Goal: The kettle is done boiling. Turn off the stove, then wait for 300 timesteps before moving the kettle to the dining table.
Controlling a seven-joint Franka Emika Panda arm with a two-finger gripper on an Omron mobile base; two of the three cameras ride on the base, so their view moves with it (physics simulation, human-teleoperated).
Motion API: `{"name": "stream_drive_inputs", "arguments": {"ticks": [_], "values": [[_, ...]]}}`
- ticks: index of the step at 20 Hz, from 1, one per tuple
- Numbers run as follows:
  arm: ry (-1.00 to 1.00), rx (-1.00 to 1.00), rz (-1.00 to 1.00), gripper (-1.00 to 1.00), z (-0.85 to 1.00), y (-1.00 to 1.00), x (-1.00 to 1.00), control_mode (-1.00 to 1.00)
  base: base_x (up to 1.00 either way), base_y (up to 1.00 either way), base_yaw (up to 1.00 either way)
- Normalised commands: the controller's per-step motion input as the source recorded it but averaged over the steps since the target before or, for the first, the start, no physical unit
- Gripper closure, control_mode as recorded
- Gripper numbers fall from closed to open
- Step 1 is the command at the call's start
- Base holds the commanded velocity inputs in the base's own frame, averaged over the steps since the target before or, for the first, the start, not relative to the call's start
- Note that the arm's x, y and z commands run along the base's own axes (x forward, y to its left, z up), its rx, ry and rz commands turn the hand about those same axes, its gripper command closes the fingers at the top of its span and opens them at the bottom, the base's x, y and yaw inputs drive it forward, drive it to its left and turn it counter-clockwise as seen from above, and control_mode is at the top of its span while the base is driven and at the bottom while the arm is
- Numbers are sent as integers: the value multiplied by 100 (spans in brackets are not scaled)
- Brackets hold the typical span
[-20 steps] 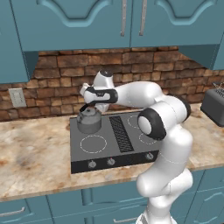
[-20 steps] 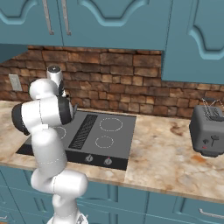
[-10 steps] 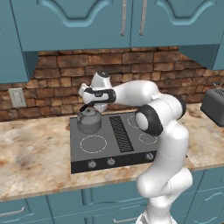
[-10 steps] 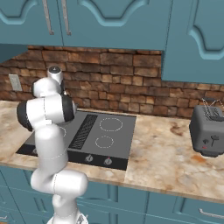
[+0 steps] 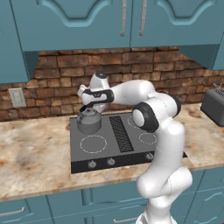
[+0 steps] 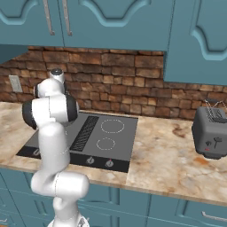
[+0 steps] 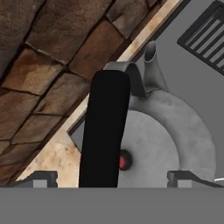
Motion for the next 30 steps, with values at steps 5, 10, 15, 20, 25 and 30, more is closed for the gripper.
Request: {"name": "stream_drive_inputs", "arguments": {"ticks": [5, 10, 15, 20, 25, 30], "values": [[1, 0, 0, -100, -9, 7, 23, -100, 0, 0, 0], [0, -1, 0, -100, -10, 10, 19, -100, 0, 0, 0], [0, -2, 0, 100, -12, 18, 0, -100, 0, 0, 0], [1, -1, 0, 100, -8, 3, 0, -100, 0, 0, 0], [1, 0, 0, 100, -2, 1, -1, -100, 0, 0, 0], [-12, 2, 0, 100, 7, -15, -30, -100, 0, 0, 0]]}}
